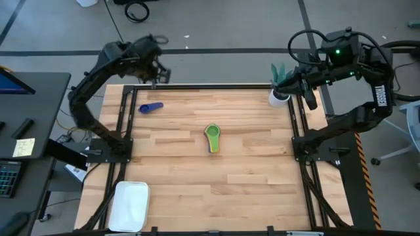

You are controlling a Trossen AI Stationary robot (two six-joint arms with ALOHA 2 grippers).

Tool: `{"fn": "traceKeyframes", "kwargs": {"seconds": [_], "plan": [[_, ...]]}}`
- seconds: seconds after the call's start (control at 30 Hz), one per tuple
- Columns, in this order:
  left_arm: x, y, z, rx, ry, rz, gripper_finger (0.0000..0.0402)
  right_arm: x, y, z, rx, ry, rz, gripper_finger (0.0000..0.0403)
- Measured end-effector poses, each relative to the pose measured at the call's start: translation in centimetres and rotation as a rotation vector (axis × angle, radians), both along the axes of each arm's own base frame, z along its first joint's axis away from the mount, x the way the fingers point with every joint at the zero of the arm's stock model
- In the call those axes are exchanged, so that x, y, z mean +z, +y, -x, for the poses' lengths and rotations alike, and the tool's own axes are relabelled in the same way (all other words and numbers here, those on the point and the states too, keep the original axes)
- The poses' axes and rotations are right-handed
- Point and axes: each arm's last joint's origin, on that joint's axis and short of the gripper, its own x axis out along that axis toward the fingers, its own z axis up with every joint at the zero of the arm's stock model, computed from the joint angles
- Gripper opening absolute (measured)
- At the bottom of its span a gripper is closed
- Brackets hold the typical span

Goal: Nest measuring cups in basket
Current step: Stack the violet measuring cup on top of the green measuring cup

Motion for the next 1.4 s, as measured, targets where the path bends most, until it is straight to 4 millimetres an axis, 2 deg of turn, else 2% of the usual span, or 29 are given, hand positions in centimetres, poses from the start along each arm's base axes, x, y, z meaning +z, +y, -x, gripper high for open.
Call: {"fn": "traceKeyframes", "kwargs": {"seconds": [0.17,0.3,0.4,0.67,0.87,1.1,1.23,1.4], "plan": [[-5.1,-0.5,2.7,0.124,0.126,0.127,0.0008,-0.1,-0.3,-0.3,-0.031,0.025,0.086,0.0092],[-8.1,-1.0,4.7,0.177,0.211,0.191,0.0010,-0.1,-0.6,-0.3,-0.075,0.047,0.152,0.0092],[-10.1,-1.0,5.4,0.153,0.288,0.233,0.0011,-0.2,-0.6,-0.3,-0.087,0.053,0.168,0.0092],[-14.3,-0.2,5.1,0.025,0.371,0.260,0.0037,-0.1,-0.7,-0.3,-0.087,0.042,0.171,0.0092],[-16.9,0.3,5.0,-0.069,0.333,0.306,0.0090,0.1,-0.7,-0.4,-0.085,0.026,0.182,0.0092],[-19.9,0.7,4.9,-0.151,0.335,0.268,0.0144,0.3,-0.7,-0.6,-0.088,-0.002,0.193,0.0092],[-21.8,0.9,4.9,-0.199,0.355,0.215,0.0150,0.4,-0.8,-0.6,-0.089,-0.009,0.196,0.0092],[-23.8,1.0,5.9,-0.096,0.336,0.247,0.0151,0.6,-0.8,-0.7,-0.092,-0.037,0.207,0.0092]]}}
